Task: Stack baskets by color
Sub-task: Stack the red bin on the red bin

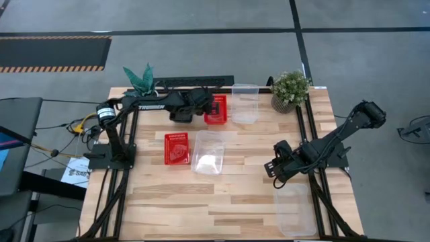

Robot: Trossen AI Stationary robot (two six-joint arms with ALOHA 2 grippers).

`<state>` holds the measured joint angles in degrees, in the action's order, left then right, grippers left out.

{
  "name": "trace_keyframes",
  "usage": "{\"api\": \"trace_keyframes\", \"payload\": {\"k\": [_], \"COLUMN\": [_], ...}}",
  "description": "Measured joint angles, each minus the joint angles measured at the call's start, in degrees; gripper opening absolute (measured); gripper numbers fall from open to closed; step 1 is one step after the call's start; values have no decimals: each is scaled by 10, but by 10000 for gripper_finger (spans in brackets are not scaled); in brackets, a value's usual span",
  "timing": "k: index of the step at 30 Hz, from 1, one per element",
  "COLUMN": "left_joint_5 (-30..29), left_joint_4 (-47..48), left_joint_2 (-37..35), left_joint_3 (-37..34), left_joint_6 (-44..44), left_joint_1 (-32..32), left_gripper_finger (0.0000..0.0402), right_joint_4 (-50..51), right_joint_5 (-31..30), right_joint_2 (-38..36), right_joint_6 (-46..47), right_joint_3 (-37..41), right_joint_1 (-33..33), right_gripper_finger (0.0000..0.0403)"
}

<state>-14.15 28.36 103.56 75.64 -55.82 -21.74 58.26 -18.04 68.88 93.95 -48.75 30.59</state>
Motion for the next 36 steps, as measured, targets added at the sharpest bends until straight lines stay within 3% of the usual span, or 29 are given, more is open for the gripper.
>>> {"api": "trace_keyframes", "payload": {"k": [7, 12, 16, 21, 25, 36], "left_joint_5": [22, -33, -76, -67, -72, -10], "left_joint_4": [184, 347, 430, 426, 413, 196], "left_joint_2": [-70, -158, -224, -291, -323, -331], "left_joint_3": [55, 51, 21, -72, -162, -365], "left_joint_6": [66, -9, -120, -209, -283, -349], "left_joint_1": [30, 102, 173, 244, 263, 266], "left_gripper_finger": [174, 174, 174, 174, 174, 174], "right_joint_4": [0, 0, 0, 0, -1, -6], "right_joint_5": [0, 0, 0, 0, 0, 8], "right_joint_2": [0, 0, 0, 0, 0, 0], "right_joint_6": [0, 0, 0, -1, -1, 0], "right_joint_3": [0, 0, 0, 0, 0, 0], "right_joint_1": [0, 0, 0, 0, 0, 0], "right_gripper_finger": [122, 122, 122, 122, 122, 122]}}
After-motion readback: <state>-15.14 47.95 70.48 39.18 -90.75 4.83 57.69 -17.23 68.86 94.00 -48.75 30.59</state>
